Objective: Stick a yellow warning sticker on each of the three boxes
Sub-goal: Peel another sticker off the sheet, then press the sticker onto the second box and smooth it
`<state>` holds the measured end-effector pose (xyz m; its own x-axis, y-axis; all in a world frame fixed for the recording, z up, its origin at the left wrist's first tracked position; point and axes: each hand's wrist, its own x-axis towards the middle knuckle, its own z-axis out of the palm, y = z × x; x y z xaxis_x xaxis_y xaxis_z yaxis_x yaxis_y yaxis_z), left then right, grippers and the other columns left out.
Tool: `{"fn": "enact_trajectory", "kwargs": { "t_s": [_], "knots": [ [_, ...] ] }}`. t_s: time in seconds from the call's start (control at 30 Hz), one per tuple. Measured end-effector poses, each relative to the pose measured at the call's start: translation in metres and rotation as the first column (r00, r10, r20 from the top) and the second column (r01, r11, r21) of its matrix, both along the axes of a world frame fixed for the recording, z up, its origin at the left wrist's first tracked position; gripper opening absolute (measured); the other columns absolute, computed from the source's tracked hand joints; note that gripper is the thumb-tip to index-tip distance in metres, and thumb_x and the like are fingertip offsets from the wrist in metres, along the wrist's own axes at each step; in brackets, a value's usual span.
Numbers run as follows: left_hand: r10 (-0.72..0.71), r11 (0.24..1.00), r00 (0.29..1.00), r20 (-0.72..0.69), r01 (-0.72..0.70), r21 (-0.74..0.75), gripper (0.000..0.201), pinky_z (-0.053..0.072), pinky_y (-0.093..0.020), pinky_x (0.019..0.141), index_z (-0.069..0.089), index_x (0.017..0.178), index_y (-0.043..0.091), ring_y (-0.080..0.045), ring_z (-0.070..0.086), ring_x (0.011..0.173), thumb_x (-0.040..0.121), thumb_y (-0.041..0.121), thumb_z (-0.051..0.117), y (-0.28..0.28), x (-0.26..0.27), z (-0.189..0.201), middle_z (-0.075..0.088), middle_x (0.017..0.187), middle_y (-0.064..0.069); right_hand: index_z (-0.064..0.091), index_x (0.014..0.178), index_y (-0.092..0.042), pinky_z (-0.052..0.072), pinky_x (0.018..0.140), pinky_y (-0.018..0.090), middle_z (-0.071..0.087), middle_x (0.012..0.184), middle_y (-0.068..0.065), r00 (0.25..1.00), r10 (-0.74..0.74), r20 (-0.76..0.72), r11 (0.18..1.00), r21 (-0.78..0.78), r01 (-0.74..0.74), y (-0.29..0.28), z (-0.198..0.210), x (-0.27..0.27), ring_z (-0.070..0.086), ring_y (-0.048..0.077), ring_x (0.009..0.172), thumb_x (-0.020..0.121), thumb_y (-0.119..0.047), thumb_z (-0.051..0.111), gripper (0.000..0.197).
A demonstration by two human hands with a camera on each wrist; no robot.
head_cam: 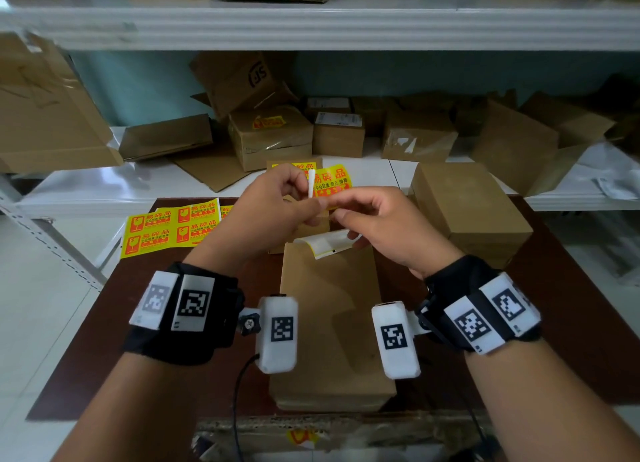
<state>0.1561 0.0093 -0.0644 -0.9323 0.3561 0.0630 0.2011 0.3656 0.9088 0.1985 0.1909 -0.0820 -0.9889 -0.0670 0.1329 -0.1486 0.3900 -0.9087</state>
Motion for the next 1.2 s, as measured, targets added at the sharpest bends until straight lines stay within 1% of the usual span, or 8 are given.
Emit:
{"fn": "enact_trajectory", "kwargs": {
  "t_s": [0.17,0.43,0.53,0.67,0.8,0.97,1.1,1.2],
  "knots": [
    [0.001,0.994,0.996,0.089,-0.011,0.110,0.014,0.051,-0.026,0.055,0.052,0.089,0.014,-0.018,0.075,0.074,0.096,0.006,0.062,-0.004,-0.002,0.000,0.071,0.102,-0.026,0.072,0.092,-0.023,0.055,0.062,0.029,0.067,0.085,0.008,0.980,-0.196,-0.024,0.977,-0.090,0.193,0.007,-0.003,-0.005,0.059,0.008,0.067,0.091,-0.019,0.073,0.004],
    [-0.048,0.971,0.983,0.176,0.005,0.241,0.014,0.049,-0.024,0.054,0.052,0.088,0.015,-0.022,0.075,0.075,0.098,0.008,0.059,-0.010,-0.001,-0.003,0.072,0.081,-0.007,0.059,0.110,-0.019,0.055,0.062,0.029,0.072,0.088,0.001,0.962,-0.251,0.109,0.948,-0.174,0.267,0.013,-0.004,-0.009,0.064,0.010,0.073,0.088,-0.021,0.077,0.029],
    [-0.014,0.990,0.982,0.190,-0.012,0.138,0.012,0.052,-0.021,0.054,0.056,0.087,0.014,-0.017,0.074,0.073,0.098,0.016,0.061,-0.013,0.000,-0.003,0.072,0.085,-0.012,0.064,0.099,-0.015,0.054,0.058,0.027,0.071,0.075,-0.001,0.971,-0.203,0.123,0.954,-0.197,0.225,0.015,-0.004,-0.008,0.061,0.008,0.061,0.087,-0.012,0.077,0.018],
    [0.058,0.988,0.991,0.125,-0.039,-0.147,0.016,0.052,-0.018,0.053,0.066,0.086,0.011,0.003,0.062,0.053,0.096,0.023,0.065,-0.017,-0.005,-0.011,0.068,0.067,0.004,0.067,0.097,-0.013,0.053,0.057,0.025,0.073,0.078,0.002,0.974,-0.129,0.188,0.979,-0.130,0.154,0.017,-0.007,-0.006,0.063,0.009,0.063,0.085,-0.011,0.078,0.017],
    [-0.035,0.924,0.983,0.178,0.100,-0.369,0.024,0.048,-0.025,0.058,0.071,0.080,0.018,-0.003,0.060,0.057,0.096,0.034,0.063,-0.025,-0.009,-0.016,0.067,0.065,0.004,0.067,0.100,-0.015,0.053,0.063,0.031,0.076,0.080,-0.001,0.963,-0.090,0.255,0.994,-0.034,0.102,0.017,-0.009,-0.006,0.068,0.010,0.073,0.084,-0.013,0.079,0.020],
    [-0.139,0.871,0.964,0.227,0.228,-0.436,0.034,0.041,-0.025,0.054,0.070,0.073,0.012,-0.007,0.049,0.050,0.095,0.037,0.064,-0.032,-0.009,-0.020,0.058,0.054,0.003,0.067,0.098,-0.016,0.049,0.054,0.024,0.073,0.078,-0.001,0.944,-0.046,0.327,0.999,0.021,0.041,0.021,-0.014,-0.001,0.060,0.008,0.062,0.084,-0.012,0.080,0.020],
    [-0.163,0.869,0.956,0.245,0.257,-0.423,0.036,0.038,-0.027,0.053,0.065,0.062,0.020,-0.008,0.044,0.048,0.094,0.036,0.067,-0.034,-0.009,-0.024,0.052,0.049,0.007,0.067,0.096,-0.016,0.047,0.049,0.021,0.073,0.077,0.001,0.932,-0.030,0.362,0.998,0.064,0.007,0.023,-0.019,0.002,0.057,0.009,0.058,0.085,-0.009,0.078,0.017],
    [-0.165,0.867,0.952,0.258,0.264,-0.422,0.030,0.035,-0.027,0.053,0.070,0.067,0.020,-0.010,0.042,0.051,0.091,0.037,0.069,-0.034,-0.009,-0.026,0.049,0.050,0.007,0.066,0.101,-0.012,0.044,0.049,0.021,0.073,0.078,0.003,0.923,-0.021,0.385,0.995,0.101,-0.020,0.023,-0.021,0.005,0.056,0.010,0.059,0.085,-0.009,0.077,0.019]
  ]
}}
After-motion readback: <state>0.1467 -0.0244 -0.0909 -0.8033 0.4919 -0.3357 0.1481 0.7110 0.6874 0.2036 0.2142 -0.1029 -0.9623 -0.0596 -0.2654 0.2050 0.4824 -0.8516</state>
